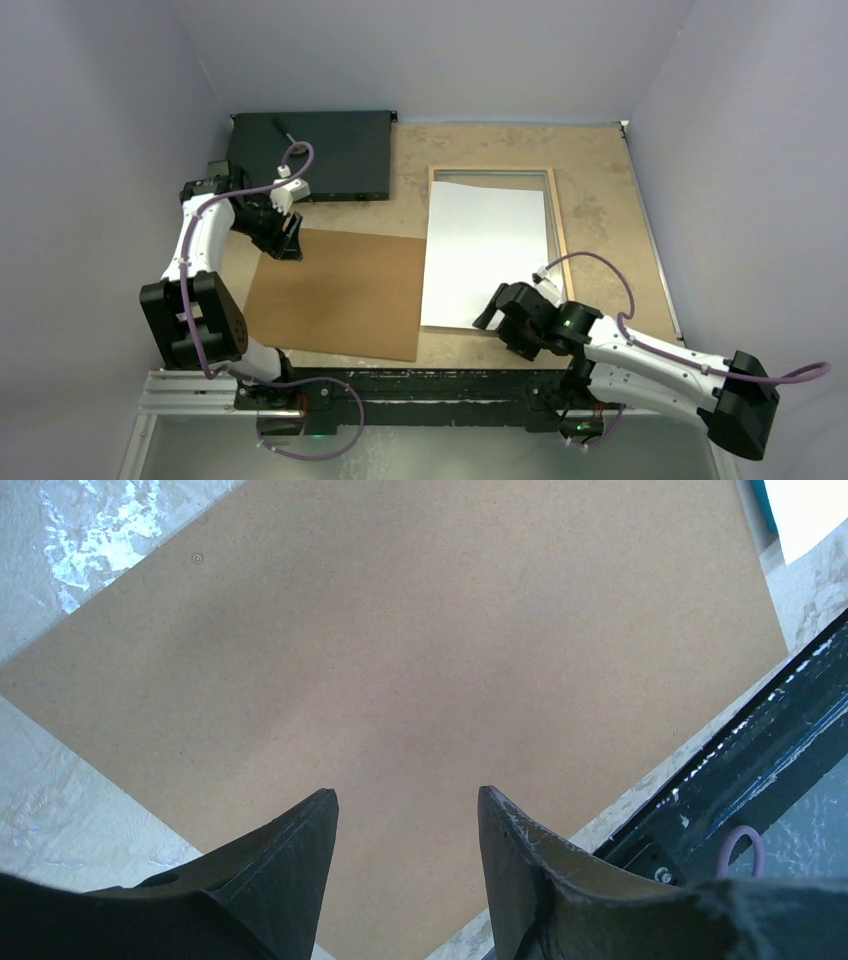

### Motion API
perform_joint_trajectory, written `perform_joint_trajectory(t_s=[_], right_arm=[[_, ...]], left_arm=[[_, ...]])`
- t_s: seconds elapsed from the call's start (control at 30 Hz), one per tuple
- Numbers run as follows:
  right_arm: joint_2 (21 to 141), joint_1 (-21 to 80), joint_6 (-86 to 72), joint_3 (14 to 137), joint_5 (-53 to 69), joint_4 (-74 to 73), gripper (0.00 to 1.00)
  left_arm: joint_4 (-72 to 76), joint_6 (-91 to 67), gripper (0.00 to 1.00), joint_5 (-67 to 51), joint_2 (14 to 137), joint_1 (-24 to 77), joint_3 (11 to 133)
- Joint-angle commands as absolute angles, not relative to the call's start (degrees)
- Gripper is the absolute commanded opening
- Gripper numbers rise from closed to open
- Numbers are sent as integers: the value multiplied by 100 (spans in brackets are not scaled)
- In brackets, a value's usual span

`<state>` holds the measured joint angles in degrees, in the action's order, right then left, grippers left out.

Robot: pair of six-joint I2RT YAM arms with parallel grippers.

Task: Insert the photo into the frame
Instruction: Turn over the photo from the photo frame.

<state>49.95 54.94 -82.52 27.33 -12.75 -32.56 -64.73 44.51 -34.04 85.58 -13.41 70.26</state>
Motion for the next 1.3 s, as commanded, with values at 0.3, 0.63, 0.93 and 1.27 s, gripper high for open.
perform_joint_trajectory(t_s=[0.3,0.63,0.93,1.27], right_arm=[[4052,5427,-9646,2229,-2565,-3517,93],[4052,5424,-9810,2214,-2772,-3625,80],[4165,5423,-9834,2290,-3069,-3586,67],[3937,5416,-9901,2453,-3494,-3842,55]], left_arm=[[-6352,4365,51,-3457,8654,-1309,7231],[-6335,4341,49,-3463,8727,-1310,7262],[-6343,4340,48,-3454,8719,-1305,7260],[-6364,4350,47,-3463,8695,-1305,7248]])
